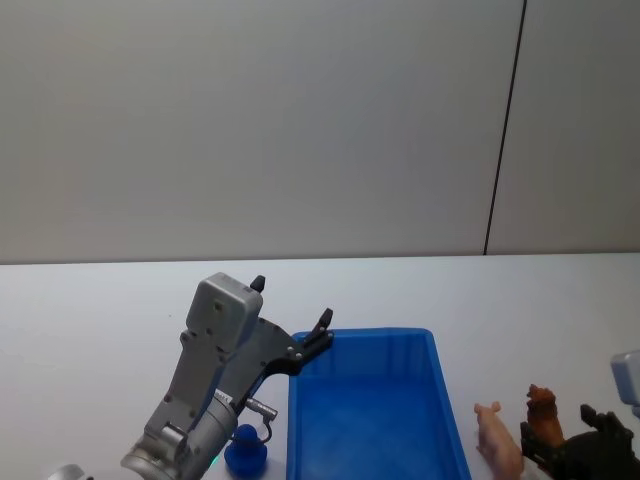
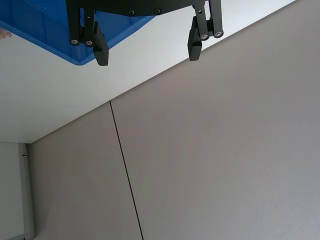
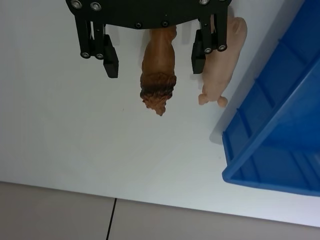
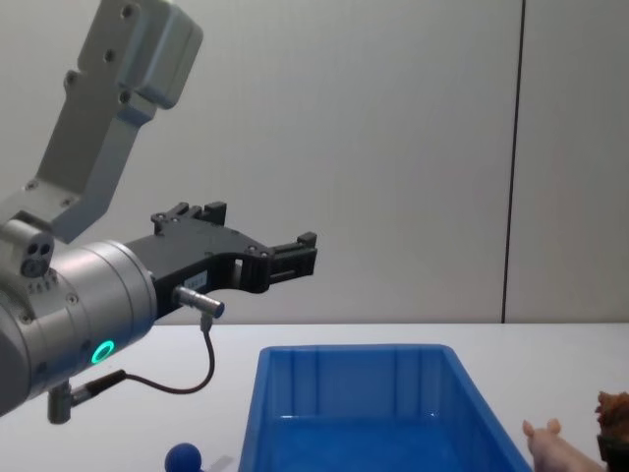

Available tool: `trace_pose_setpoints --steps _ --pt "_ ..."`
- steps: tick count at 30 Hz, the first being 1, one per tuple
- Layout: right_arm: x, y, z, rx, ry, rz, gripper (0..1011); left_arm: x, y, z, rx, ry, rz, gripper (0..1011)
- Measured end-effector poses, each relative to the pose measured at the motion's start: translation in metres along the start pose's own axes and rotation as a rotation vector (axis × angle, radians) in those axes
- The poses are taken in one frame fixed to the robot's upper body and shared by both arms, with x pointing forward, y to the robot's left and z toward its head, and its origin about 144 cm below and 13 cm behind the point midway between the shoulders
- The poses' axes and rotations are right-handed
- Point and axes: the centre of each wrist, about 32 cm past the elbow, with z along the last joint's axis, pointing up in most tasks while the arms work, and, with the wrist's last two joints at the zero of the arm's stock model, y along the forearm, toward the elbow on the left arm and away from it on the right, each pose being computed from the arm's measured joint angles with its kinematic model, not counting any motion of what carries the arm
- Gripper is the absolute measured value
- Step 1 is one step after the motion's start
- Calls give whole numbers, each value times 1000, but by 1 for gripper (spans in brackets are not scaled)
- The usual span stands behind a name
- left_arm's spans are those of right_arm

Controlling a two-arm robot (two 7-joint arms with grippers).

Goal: Pick up the two dolls from the table and place them into the box.

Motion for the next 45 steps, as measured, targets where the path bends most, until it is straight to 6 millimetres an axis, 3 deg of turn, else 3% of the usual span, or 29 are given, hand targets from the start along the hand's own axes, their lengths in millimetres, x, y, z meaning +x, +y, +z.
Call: trace_pose_setpoints --steps 5,21,45 --pt "0 1 -3 -22 2 1 821 0 0 0 0 0 0 1003" --pt "-1 0 -7 -51 7 -9 321 0 0 0 0 0 0 1003" --pt "-13 -8 29 180 -58 105 309 0 0 0 0 0 0 1003"
